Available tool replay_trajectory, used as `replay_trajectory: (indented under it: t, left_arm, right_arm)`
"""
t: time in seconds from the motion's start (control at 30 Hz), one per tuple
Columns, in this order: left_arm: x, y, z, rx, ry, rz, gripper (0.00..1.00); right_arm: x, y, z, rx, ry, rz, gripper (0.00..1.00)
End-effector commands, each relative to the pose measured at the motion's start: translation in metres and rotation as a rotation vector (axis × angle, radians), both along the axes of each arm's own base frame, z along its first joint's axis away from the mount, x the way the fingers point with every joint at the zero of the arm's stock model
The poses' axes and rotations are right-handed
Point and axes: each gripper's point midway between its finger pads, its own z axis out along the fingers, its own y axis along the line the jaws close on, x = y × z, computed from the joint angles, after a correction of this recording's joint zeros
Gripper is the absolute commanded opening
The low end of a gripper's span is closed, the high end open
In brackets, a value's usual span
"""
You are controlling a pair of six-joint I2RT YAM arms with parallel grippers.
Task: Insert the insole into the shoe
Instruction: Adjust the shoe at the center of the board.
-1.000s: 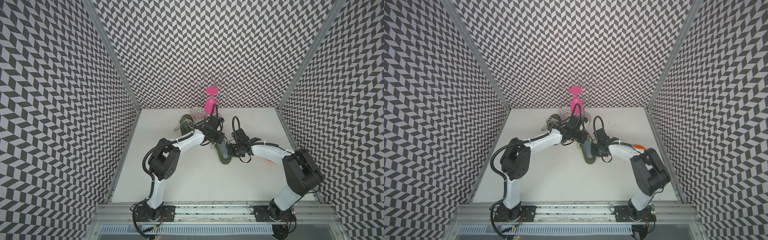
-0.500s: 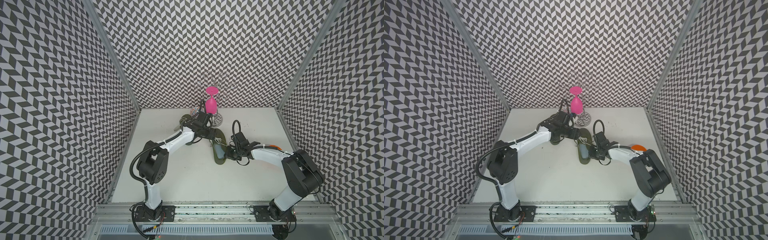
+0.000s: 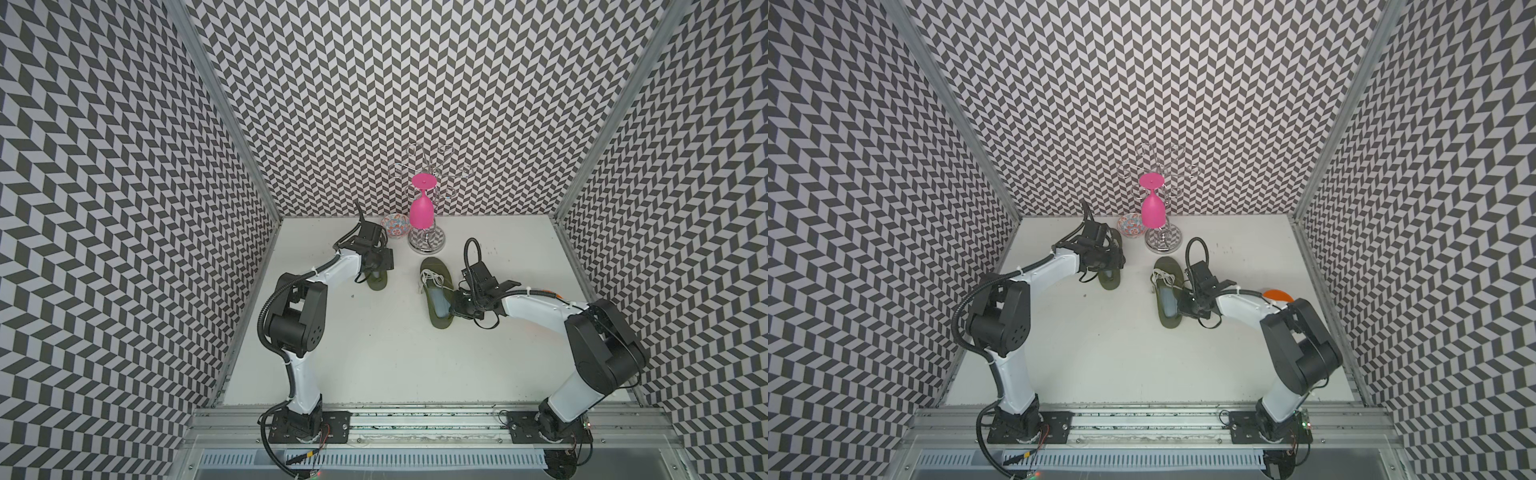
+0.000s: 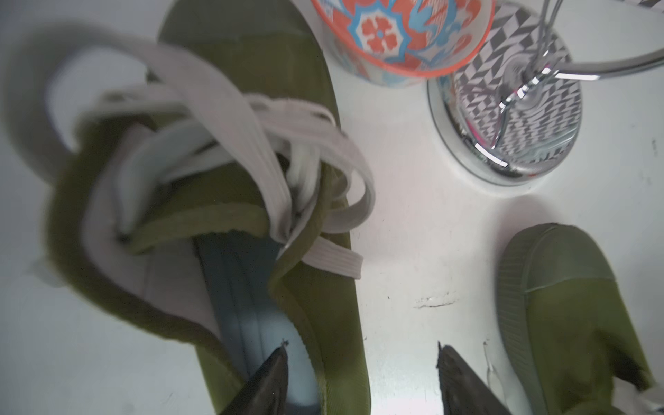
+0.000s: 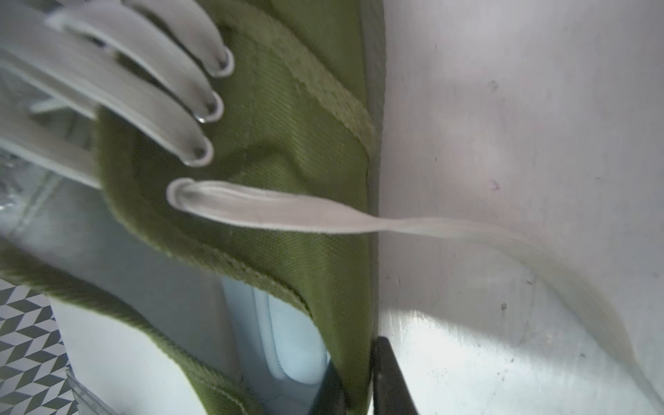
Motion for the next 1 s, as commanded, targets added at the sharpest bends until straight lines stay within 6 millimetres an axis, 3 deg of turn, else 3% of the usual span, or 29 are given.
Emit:
replay_trajectory:
  t: [0.0, 0.07, 0.2, 0.33, 0.47, 0.63, 0.77, 0.97]
  left_arm:
    - [0.006, -0.001, -0.005, -0.007, -0.016, 0.020, 0.66]
    - [0.009, -0.002, -0.010, -0.001, -0.022, 0.012, 0.65]
    - [0.008, -0.002, -0.018, 0.023, 0.002, -0.008, 0.48]
    - [-0.015, -0.010, -0.016, 0.006, 0.008, -0.038, 0.28]
    - [-0.045, -0.027, -0.020, -0.060, 0.043, -0.080, 0.16]
    - [-0.085, -0.046, -0.016, -0.108, 0.064, -0.092, 0.11]
    - [-0.112, -0.061, -0.015, -0.117, 0.075, -0.145, 0.12]
    - [-0.132, -0.090, -0.018, -0.100, 0.063, -0.217, 0.12]
  right_arm:
    - [0.013, 0.011, 0.021, 0.039, -0.069, 0.017, 0.14]
    - [0.014, 0.011, 0.022, 0.038, -0.070, 0.020, 0.14]
    - [0.013, 0.012, 0.020, 0.033, -0.066, 0.029, 0.14]
    - [0.015, 0.011, 0.021, 0.031, -0.070, 0.026, 0.14]
    - [0.018, 0.015, 0.023, 0.050, -0.079, 0.021, 0.13]
    - [0.020, 0.021, 0.031, 0.097, -0.105, 0.013, 0.13]
    - [0.019, 0.018, 0.026, 0.074, -0.102, 0.023, 0.14]
    - [0.009, 0.013, 0.015, 0.063, -0.083, 0.030, 0.13]
